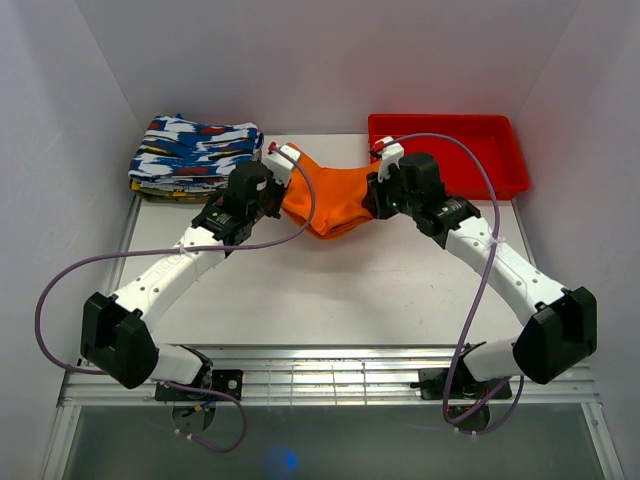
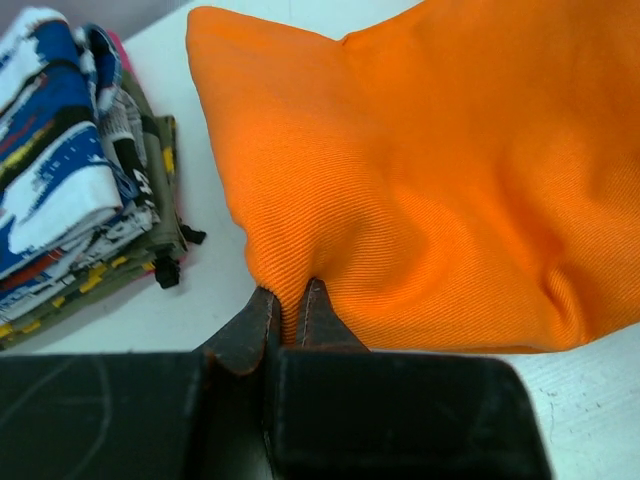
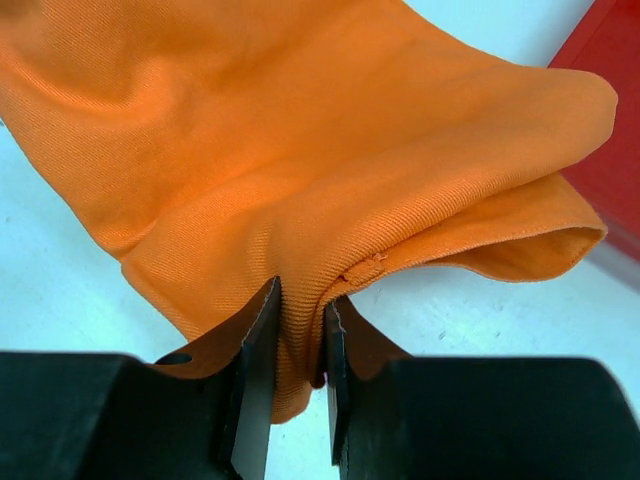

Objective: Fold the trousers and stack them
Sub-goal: Neatly place the folded trousers to the corner

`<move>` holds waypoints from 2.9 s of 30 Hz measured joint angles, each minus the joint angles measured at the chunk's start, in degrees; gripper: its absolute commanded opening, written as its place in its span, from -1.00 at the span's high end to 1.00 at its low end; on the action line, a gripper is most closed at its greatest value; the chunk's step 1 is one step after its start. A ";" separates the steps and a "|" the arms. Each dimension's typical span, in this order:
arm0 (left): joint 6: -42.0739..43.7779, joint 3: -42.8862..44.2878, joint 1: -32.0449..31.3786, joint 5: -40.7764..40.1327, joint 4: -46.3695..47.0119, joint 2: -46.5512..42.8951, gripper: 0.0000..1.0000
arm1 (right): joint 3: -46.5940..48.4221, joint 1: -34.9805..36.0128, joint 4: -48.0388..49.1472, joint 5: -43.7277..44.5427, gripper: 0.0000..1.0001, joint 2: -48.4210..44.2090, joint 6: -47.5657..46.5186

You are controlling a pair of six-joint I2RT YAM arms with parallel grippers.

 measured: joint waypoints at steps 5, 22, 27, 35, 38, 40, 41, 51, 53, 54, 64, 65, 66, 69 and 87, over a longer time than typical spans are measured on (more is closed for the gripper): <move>2.89 1.79 0.15 -2.21 4.31 0.00 1.00 | 4.92 0.39 2.56 1.27 0.85 1.33 -3.65; -1.20 21.05 21.51 1.88 12.20 6.69 1.00 | 32.17 4.09 18.91 2.03 0.85 23.10 -11.58; -4.55 22.43 30.47 4.94 15.21 9.49 1.00 | 48.48 6.62 21.46 2.49 0.84 37.31 -13.35; -11.17 22.14 45.59 12.22 21.07 12.74 1.00 | 63.84 13.05 28.46 2.14 0.85 54.47 -17.51; -12.87 19.37 49.62 14.60 25.31 13.53 1.00 | 64.41 16.02 32.68 2.25 0.85 58.18 -18.95; -13.84 16.15 52.30 16.26 28.59 14.21 1.00 | 65.53 17.44 35.65 2.54 0.85 61.44 -19.56; -14.19 14.56 53.62 17.14 30.36 14.91 1.00 | 66.53 17.94 37.00 2.64 0.85 63.32 -19.87; -14.05 8.37 58.23 22.77 40.50 35.15 1.00 | 68.94 19.17 47.08 4.55 0.85 79.10 -25.31; -14.27 9.16 58.58 23.17 40.50 37.38 1.00 | 68.91 19.41 47.84 4.44 0.85 78.95 -25.57; -14.29 9.68 58.62 23.37 40.48 37.73 1.00 | 68.91 19.58 48.02 4.44 0.85 78.84 -25.79; -16.28 13.55 58.34 25.07 39.47 37.77 1.00 | 67.34 19.65 48.35 4.28 0.85 77.18 -28.17; -16.87 14.47 58.23 25.27 39.39 37.77 1.00 | 67.34 19.63 48.33 4.31 0.85 76.98 -28.30; -17.46 15.54 58.05 25.57 39.32 37.77 1.00 | 67.36 19.58 48.33 4.28 0.85 76.81 -28.46; -19.37 18.99 57.59 27.12 39.28 37.77 1.00 | 67.47 19.23 48.50 4.13 0.85 76.37 -29.35; -21.38 21.70 56.22 30.36 44.48 40.92 1.00 | 66.82 16.72 52.43 1.49 0.85 75.73 -35.15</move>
